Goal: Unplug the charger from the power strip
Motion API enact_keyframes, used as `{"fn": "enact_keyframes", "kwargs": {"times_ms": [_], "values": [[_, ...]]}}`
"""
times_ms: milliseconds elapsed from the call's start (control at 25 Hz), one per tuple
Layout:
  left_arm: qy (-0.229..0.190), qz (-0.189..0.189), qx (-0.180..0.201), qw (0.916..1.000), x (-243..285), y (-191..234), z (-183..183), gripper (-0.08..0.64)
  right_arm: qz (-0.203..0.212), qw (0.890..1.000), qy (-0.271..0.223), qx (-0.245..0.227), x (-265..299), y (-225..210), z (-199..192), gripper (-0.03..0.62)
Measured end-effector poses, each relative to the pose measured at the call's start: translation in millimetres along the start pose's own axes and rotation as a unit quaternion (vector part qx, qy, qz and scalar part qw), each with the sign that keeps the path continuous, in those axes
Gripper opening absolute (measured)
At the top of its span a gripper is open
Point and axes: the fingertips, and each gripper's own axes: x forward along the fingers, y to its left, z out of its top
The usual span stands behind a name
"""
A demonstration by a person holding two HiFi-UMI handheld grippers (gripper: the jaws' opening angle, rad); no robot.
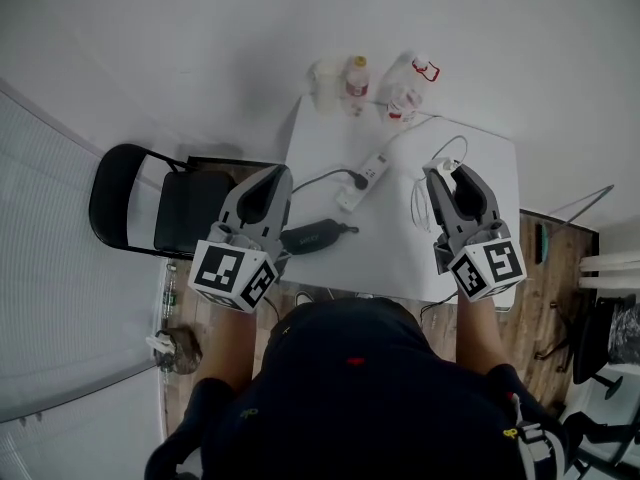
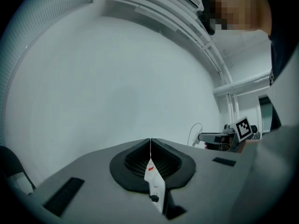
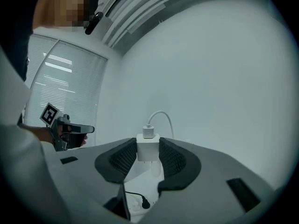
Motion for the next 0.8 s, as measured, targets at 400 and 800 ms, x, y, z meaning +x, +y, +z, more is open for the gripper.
{"fn": "enact_keyframes", "kwargs": {"times_ms": [400, 800], "values": [[0.004, -0.024, 0.005, 0.9997, 11.7, -9.1, -1.8, 0.023, -0.01, 1.0, 0.002, -0.012, -12.0, 0.4, 3.5, 0.159], [0.011, -0.029, 0.008, 0.9995, 11.5, -17.6, -5.3, 0.023, -0.01, 1.0, 0.013, -0.007, -16.2, 0.5, -5.6, 0.16]]}}
